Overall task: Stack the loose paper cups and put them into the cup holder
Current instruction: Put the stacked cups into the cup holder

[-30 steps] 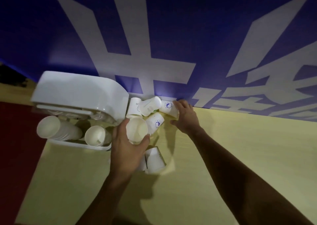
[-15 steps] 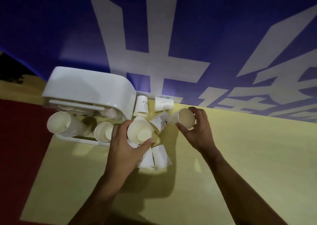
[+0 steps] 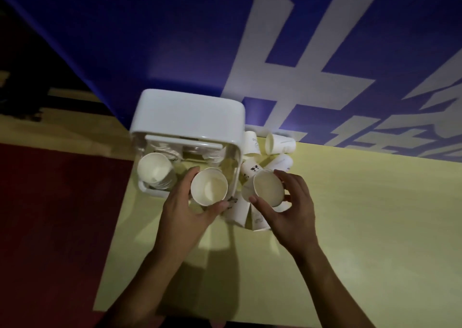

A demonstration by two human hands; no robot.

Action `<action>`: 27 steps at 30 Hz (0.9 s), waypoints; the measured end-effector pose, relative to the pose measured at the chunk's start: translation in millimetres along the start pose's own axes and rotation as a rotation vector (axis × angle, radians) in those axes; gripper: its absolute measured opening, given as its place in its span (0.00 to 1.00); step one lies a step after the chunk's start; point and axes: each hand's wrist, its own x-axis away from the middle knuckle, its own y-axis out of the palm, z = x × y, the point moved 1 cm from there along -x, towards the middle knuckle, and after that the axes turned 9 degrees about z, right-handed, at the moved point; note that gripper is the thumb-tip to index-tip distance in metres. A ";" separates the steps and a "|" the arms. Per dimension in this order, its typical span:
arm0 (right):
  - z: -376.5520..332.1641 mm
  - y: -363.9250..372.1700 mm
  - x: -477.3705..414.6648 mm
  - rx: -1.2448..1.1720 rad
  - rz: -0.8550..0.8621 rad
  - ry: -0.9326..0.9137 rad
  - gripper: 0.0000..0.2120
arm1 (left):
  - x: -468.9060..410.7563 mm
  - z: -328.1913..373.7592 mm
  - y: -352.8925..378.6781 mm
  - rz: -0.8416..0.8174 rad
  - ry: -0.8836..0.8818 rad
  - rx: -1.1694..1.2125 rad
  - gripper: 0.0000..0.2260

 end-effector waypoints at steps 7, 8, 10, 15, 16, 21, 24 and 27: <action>-20.7 23.6 20.8 0.009 0.088 0.069 0.28 | -35.4 -29.1 5.2 -0.076 0.069 -0.053 0.37; -21.6 23.7 22.7 0.016 0.094 0.071 0.28 | -38.7 -34.5 10.1 -0.094 0.085 -0.077 0.37; -23.7 24.1 25.8 0.037 0.100 0.072 0.28 | -44.8 -43.4 18.7 -0.149 0.069 -0.121 0.38; -26.4 25.9 30.5 0.063 0.105 0.054 0.29 | -51.3 -62.7 34.6 -0.201 0.037 -0.223 0.39; -27.2 27.4 30.6 0.059 0.107 0.049 0.29 | -51.7 -65.5 36.8 -0.203 0.030 -0.225 0.39; -31.7 49.5 23.2 0.047 0.078 -0.002 0.33 | -53.3 -67.0 40.1 -0.236 0.038 -0.209 0.41; -32.7 72.3 15.6 0.015 0.027 -0.053 0.32 | -52.8 -68.9 32.6 -0.299 0.022 -0.200 0.49; -29.9 93.8 10.4 0.031 -0.044 -0.059 0.33 | -48.8 -75.7 21.8 -0.326 -0.036 -0.209 0.51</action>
